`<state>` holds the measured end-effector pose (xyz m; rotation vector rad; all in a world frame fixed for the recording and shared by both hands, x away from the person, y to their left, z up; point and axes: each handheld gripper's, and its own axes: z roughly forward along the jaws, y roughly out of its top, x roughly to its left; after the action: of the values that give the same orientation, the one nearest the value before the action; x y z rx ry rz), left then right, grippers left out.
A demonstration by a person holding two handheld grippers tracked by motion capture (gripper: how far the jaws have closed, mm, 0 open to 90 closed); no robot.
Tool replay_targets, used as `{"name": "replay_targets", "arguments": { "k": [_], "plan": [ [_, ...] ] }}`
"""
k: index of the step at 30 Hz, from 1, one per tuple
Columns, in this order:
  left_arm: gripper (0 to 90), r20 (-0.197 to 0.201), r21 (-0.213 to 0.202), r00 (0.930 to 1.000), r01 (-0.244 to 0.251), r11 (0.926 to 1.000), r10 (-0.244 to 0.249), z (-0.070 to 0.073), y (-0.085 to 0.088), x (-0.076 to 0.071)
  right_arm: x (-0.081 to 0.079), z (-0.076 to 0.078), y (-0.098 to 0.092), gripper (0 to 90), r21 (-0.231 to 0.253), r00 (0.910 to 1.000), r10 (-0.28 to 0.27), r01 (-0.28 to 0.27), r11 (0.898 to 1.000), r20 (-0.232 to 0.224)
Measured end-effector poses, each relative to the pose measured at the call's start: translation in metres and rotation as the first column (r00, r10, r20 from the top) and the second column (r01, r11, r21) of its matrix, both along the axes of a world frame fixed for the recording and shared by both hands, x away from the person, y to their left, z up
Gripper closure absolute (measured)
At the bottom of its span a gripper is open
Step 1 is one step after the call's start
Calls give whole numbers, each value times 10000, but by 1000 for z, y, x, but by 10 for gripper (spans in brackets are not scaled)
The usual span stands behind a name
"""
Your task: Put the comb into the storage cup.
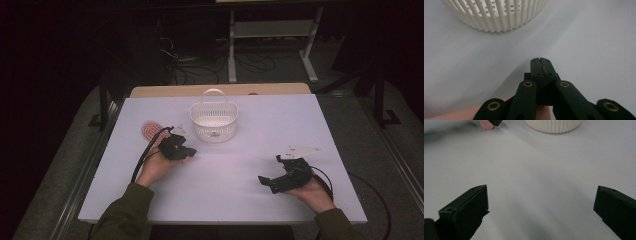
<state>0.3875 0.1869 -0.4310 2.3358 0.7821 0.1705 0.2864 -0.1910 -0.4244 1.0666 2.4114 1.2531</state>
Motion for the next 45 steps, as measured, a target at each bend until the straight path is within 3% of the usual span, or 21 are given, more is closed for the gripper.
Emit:
{"name": "replay_targets", "arguments": {
  "k": [23, 45],
  "plan": [
    [900, -604, 356, 9982, 61, 9993, -39, 4, 19, -18, -1, 0, 1, 0, -20, 10000, 40, -40, 10000, 17],
    [900, -687, 390, 9975, -159, 9991, 185, 6, 39, -34, 0, 0, 0, 0, -32, 10000, 10, -10, 10000, 12]
  ]
}}
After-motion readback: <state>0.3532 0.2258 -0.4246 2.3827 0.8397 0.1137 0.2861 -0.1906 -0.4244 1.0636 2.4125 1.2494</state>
